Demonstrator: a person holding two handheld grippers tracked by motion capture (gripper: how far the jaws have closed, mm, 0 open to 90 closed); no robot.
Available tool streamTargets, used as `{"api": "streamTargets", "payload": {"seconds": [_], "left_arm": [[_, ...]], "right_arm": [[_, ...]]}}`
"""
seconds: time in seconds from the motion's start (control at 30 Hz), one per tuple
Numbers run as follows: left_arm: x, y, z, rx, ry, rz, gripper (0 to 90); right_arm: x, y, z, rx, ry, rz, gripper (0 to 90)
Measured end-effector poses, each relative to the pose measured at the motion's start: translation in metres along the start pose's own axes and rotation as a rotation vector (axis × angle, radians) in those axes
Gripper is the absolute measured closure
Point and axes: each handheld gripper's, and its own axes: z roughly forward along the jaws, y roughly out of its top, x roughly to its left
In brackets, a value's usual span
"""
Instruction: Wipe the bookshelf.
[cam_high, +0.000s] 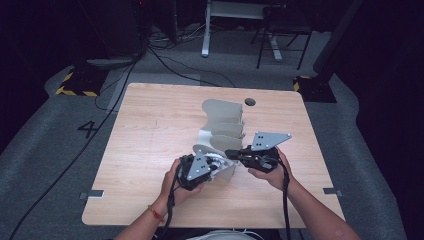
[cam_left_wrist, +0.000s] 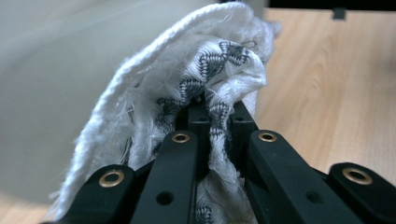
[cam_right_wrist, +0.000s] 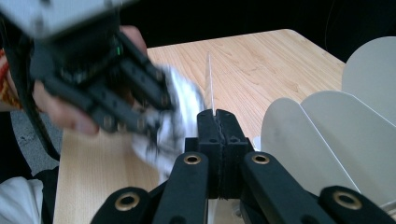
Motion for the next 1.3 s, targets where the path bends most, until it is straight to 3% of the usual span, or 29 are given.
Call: {"api": "streamTargets", "payload": {"seconds": [0.23,0.3,0.37,0.4,0.53,0.73,0.8,0.87,1.0,1.13,1.2,1.3], "left_arm": [[-0.012,-0.014,0.028,0.088,-0.092,-0.014,84.7],[-0.018,-0.019,0.034,0.13,-0.105,0.02,84.7],[-0.02,-0.021,0.037,0.156,-0.143,0.019,84.7],[-0.022,-0.021,0.036,0.168,-0.137,0.031,84.6],[-0.023,-0.017,0.025,0.138,-0.143,0.032,84.6],[-0.018,0.006,-0.022,0.019,-0.135,0.026,84.7],[-0.019,0.012,-0.033,0.002,-0.106,0.061,84.7],[-0.017,0.018,-0.044,-0.025,-0.087,0.066,84.7],[-0.01,0.024,-0.056,-0.059,-0.008,0.093,84.7],[-0.006,0.015,-0.046,-0.001,0.069,0.147,84.7],[-0.001,0.007,-0.038,0.023,0.078,0.135,84.7],[0.014,-0.007,-0.029,0.051,0.097,0.076,84.7]], "right_arm": [[0.0,0.0,0.0,0.0,-0.001,-0.001,90.0],[0.0,0.0,0.0,0.0,0.001,0.0,90.0],[0.0,0.0,0.0,0.0,0.001,-0.002,90.0],[0.0,0.0,0.0,0.0,0.002,-0.001,90.0],[0.0,0.0,0.0,-0.001,0.007,0.002,90.0],[-0.001,0.0,0.0,-0.002,0.007,0.003,90.0],[0.0,0.0,0.0,0.001,0.006,0.0,90.0],[-0.001,0.0,0.0,0.004,0.006,0.0,90.0],[0.0,0.0,0.0,0.003,0.005,-0.001,90.0],[-0.001,0.0,0.0,0.004,0.007,-0.001,90.0],[0.0,0.0,0.0,0.004,0.006,0.0,90.0],[0.001,0.0,0.0,0.005,0.001,0.004,90.0]]}}
